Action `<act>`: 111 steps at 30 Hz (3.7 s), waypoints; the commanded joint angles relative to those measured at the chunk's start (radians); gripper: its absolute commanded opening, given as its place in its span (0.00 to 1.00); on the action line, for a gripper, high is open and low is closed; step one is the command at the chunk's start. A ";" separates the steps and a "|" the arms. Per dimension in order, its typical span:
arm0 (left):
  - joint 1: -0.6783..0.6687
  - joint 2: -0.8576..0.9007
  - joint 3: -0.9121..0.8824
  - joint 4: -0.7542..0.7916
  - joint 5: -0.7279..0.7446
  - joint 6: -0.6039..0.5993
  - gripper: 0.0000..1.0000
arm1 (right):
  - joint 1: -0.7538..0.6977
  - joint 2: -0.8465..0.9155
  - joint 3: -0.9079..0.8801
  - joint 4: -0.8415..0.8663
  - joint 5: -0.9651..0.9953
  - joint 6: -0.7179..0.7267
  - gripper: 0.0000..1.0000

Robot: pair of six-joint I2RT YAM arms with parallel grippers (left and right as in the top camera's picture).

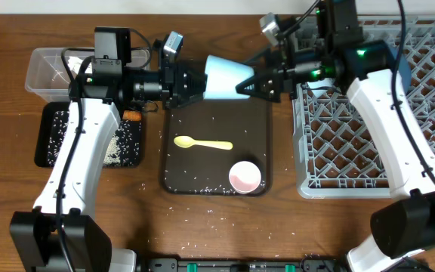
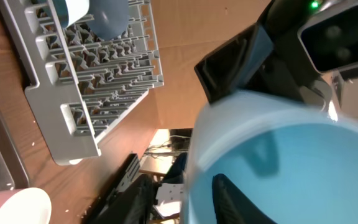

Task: Sort waste into correct bins and load items into the dishwasher rack
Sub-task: 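Carry blue cup into front of dish rack and release, then grasp pink cup with left gripper and lift it, then hand pink cup from left gripper to right gripper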

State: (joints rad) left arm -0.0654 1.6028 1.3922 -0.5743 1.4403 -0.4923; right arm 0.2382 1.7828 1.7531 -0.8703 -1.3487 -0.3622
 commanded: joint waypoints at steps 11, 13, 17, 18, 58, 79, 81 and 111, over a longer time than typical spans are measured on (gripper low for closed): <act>0.003 -0.003 0.015 -0.020 -0.374 0.081 0.48 | -0.195 -0.177 0.014 -0.312 0.867 0.370 0.51; -0.001 -0.003 0.015 -0.059 -0.521 0.093 0.48 | -0.209 -0.209 0.014 -0.401 1.021 0.410 0.49; -0.039 -0.003 0.015 -0.142 -0.874 0.141 0.48 | -0.209 -0.219 0.014 -0.566 1.171 0.441 0.50; -0.050 -0.003 0.015 -0.161 -0.946 0.141 0.48 | -0.205 -0.211 0.014 -0.600 1.194 0.451 0.51; -0.399 -0.002 -0.050 -0.338 -1.241 0.159 0.55 | -0.159 0.106 0.243 -0.733 1.315 0.476 0.99; -0.679 0.153 -0.166 -0.288 -1.282 0.064 0.21 | -0.159 0.107 0.333 -0.713 1.315 0.451 0.99; -0.674 0.156 -0.165 -0.289 -1.300 0.060 0.08 | -0.159 0.106 0.333 -0.711 1.314 0.451 0.99; 0.141 -0.175 -0.085 -0.114 0.111 0.254 0.06 | 0.032 0.110 0.325 -0.427 0.026 -0.314 0.99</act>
State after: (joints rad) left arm 0.0483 1.4315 1.2888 -0.7029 1.3647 -0.2569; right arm 0.2485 1.8988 2.0693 -1.2999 -1.1492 -0.5301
